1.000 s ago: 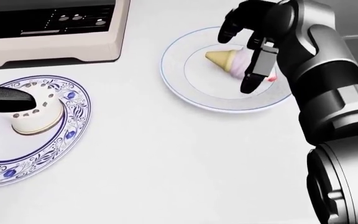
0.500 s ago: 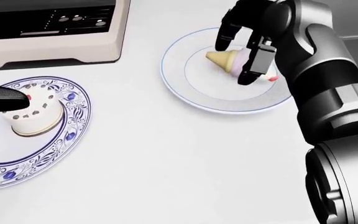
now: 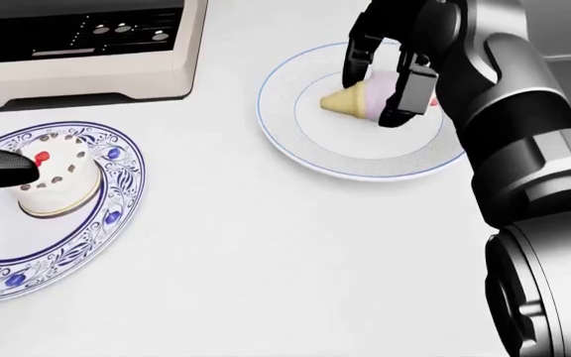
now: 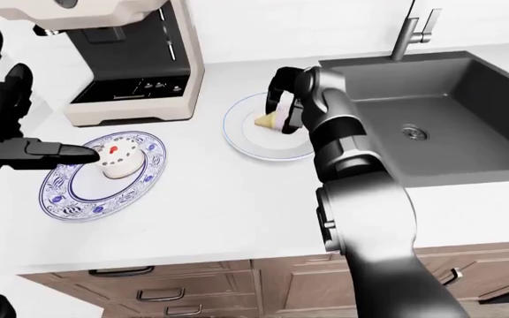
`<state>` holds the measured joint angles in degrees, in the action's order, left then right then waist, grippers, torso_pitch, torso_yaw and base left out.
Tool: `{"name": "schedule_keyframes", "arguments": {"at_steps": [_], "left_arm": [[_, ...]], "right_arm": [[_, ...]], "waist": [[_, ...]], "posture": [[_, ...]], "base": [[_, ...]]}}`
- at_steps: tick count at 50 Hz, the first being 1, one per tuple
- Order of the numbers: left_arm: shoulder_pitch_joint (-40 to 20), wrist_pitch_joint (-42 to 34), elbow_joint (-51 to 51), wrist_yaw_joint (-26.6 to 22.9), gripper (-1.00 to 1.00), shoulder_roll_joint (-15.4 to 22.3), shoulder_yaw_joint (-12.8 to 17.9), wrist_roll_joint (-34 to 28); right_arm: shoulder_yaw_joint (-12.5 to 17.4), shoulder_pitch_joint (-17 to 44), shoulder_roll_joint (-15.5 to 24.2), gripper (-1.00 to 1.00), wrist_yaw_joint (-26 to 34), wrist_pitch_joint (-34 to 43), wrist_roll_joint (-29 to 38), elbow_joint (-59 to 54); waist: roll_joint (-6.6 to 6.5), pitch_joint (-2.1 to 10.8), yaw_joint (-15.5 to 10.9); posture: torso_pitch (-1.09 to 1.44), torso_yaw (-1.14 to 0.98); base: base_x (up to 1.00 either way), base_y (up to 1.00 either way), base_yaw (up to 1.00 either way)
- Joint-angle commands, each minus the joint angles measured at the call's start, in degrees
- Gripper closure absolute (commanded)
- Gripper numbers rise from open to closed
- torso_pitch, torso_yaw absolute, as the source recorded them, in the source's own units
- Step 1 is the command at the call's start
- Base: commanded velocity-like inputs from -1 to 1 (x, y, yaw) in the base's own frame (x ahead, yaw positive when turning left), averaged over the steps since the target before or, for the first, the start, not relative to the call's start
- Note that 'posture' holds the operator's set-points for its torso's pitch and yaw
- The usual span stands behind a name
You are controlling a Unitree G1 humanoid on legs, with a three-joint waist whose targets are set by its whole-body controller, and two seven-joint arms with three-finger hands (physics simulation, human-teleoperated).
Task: Move the dessert items from the plate to the tray.
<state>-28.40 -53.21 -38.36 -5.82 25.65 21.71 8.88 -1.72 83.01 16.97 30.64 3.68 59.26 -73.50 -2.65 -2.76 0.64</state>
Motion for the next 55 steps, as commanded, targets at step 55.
{"name": "schedule_keyframes", "arguments": {"at_steps": [55], "left_arm": [[-8.92, -1.29, 6.12, -7.66, -1.00, 5.91, -4.75, -6.71]], "right_arm": [[9.68, -0.24, 6.62, 1.00, -15.52, 62.50, -56.38, 74.08]], "waist": [[0.89, 0.57, -0.80]], "posture": [[0.00, 0.00]], "base": [[0.00, 0.00, 0.00]]}}
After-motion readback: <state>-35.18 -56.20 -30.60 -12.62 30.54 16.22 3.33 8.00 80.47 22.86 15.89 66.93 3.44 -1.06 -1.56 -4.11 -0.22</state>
